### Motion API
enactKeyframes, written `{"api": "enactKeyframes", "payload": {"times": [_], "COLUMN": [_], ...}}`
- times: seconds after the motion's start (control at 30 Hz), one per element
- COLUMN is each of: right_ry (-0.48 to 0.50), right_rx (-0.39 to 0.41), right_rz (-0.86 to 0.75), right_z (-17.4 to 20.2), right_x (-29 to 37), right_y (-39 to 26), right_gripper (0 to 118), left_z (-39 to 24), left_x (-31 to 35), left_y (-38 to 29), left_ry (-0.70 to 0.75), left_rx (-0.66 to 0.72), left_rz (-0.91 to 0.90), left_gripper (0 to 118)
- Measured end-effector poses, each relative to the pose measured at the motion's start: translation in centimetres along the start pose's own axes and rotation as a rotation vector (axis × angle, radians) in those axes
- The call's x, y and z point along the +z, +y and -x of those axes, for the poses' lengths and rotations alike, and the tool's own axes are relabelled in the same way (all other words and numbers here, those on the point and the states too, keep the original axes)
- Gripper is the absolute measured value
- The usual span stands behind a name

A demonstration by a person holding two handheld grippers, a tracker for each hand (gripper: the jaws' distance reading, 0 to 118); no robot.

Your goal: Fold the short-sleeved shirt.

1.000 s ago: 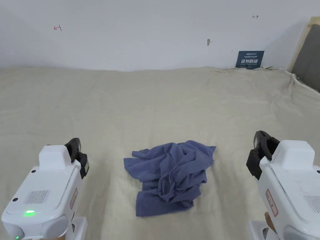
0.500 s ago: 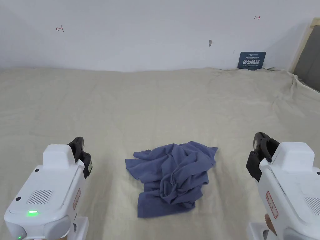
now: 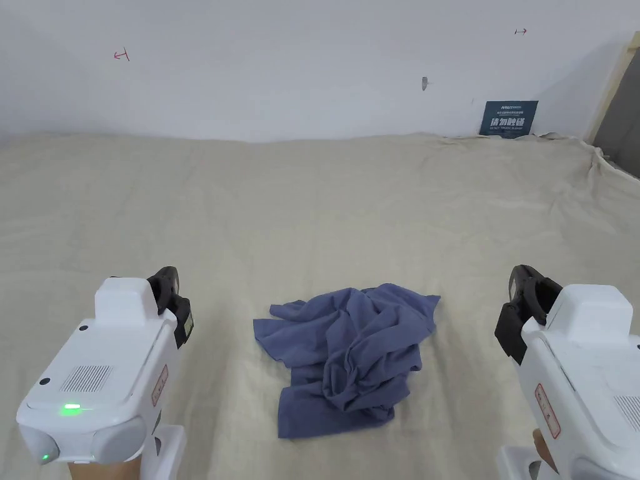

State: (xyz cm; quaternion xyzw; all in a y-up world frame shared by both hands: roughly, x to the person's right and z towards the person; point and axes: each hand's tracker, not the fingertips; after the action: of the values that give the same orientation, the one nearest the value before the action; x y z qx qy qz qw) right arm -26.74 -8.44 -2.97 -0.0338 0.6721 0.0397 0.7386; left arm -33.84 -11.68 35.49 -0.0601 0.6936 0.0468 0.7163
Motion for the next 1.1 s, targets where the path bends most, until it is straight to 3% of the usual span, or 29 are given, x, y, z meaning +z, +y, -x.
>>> {"api": "enactKeyframes", "payload": {"times": [0.3,0.57,0.8,0.87,0.97,1.0,1.1], "right_ry": [-0.001,-0.007,-0.03,-0.038,-0.049,-0.053,-0.062], "right_rx": [-0.003,0.002,0.004,0.003,0.006,0.007,0.006], "right_rz": [0.003,0.022,0.062,0.073,0.088,0.092,0.107], "right_z": [-0.1,-0.4,-1.1,-1.4,-1.8,-1.9,-2.3], "right_x": [-1.4,-2.9,-4.3,-4.5,-4.9,-5.0,-5.2], "right_y": [0.0,-0.4,-1.4,-1.6,-2.0,-2.1,-2.6], "right_gripper": [0,0,0,0,0,0,0], "left_z": [-0.6,-1.0,-3.3,-3.8,-4.6,-4.9,-5.5], "left_x": [-5.2,-14.4,-20.7,-22.0,-23.6,-24.2,-25.2], "left_y": [0.9,-0.5,-4.7,-5.7,-7.0,-7.4,-8.4], "left_ry": [-0.074,-0.176,-0.208,-0.219,-0.192,-0.182,-0.172], "left_rx": [0.023,0.177,0.085,0.078,0.056,0.04,0.012], "left_rz": [0.124,0.469,0.69,0.725,0.807,0.837,0.887], "left_gripper": [0,0,3,20,72,84,88]}}
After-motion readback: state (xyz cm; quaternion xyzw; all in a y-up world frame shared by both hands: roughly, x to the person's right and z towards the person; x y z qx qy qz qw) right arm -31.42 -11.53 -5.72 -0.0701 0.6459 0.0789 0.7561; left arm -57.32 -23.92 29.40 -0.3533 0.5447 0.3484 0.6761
